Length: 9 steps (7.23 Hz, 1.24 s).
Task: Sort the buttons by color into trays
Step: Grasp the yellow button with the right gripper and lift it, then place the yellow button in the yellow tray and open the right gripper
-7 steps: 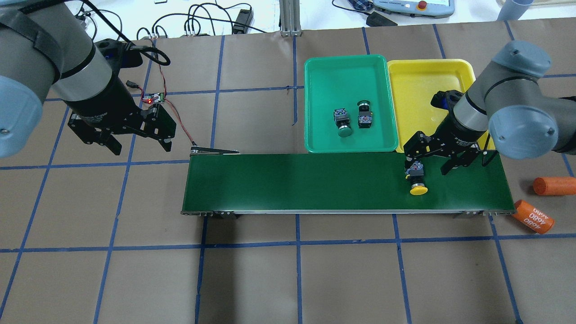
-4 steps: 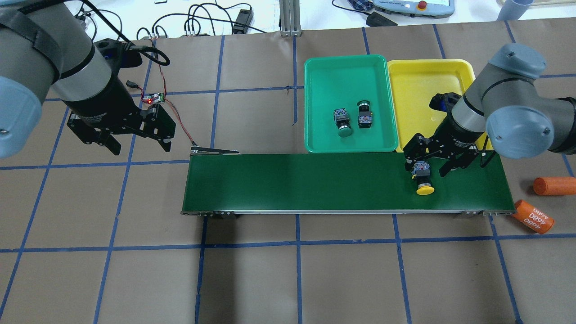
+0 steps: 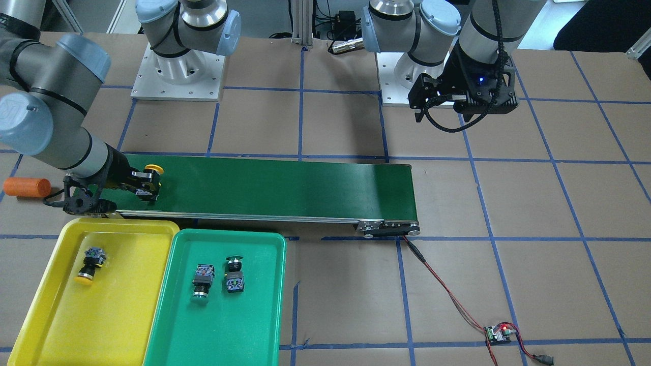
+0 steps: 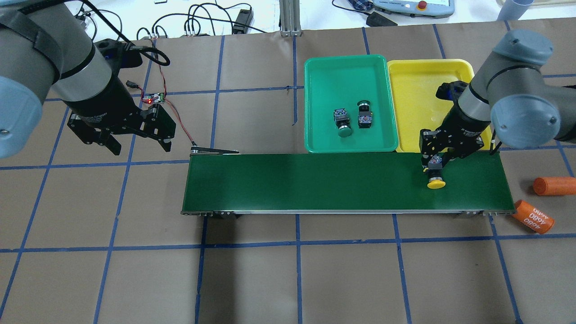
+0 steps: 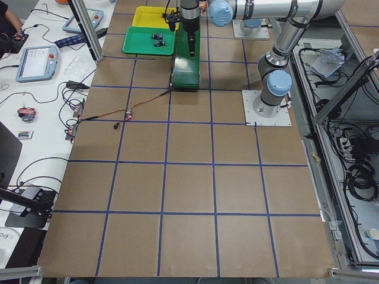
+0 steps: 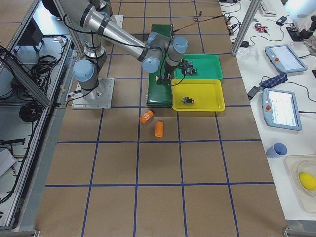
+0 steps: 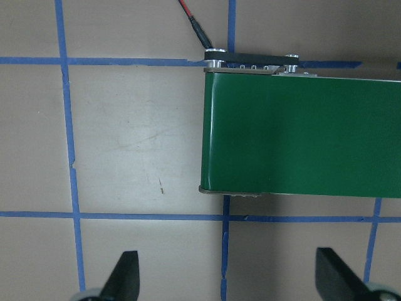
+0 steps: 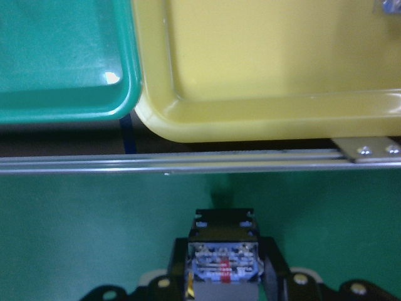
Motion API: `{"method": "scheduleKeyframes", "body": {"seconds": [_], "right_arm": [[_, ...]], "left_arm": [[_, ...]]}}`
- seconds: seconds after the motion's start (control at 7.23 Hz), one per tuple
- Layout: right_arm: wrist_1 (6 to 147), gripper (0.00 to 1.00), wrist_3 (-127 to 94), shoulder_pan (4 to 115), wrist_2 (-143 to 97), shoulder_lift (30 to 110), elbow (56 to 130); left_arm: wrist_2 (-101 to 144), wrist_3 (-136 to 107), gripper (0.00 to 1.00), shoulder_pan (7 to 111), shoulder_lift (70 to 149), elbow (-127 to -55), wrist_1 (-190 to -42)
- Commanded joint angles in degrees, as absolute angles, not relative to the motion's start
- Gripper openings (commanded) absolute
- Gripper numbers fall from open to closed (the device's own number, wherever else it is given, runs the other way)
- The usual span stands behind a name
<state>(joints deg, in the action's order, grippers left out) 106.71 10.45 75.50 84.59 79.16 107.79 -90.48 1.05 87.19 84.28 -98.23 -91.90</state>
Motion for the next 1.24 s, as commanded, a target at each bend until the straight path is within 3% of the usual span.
{"method": "scheduleKeyframes", "body": {"seconds": [0.0, 0.14, 0.41, 0.55, 0.69, 0.83, 1.11], "right_arm": [[101.2, 0.00, 10.5, 75.5, 85.5, 76.9, 99.3], [102.6, 0.00, 10.6, 75.5, 84.8, 74.6, 96.5], [102.9, 0.00, 10.4, 75.7, 84.5, 63.8, 82.5], [102.0, 0.00, 10.5, 75.7, 84.5, 60.7, 80.6], [102.1, 0.18, 10.1, 75.7, 84.5, 58.8, 80.6], [102.3, 0.99, 9.7, 75.7, 84.5, 58.5, 80.6], [101.8, 1.00, 9.5, 75.6, 85.3, 59.4, 79.5]], "left_arm": [[-90.4, 1.1, 1.00, 87.2, 84.3, -98.3, -91.9], [-90.4, 1.1, 1.00, 87.2, 84.3, -98.3, -91.9], [-90.1, 1.1, 1.00, 87.2, 84.3, -98.2, -91.8], [-90.1, 1.1, 1.00, 87.2, 84.3, -98.2, -91.8], [-90.1, 1.1, 1.00, 87.2, 84.3, -98.3, -91.9], [-90.3, 1.4, 1.00, 87.2, 84.2, -98.3, -91.9], [-90.0, 1.1, 1.00, 87.2, 84.3, -98.3, -91.7]]}}
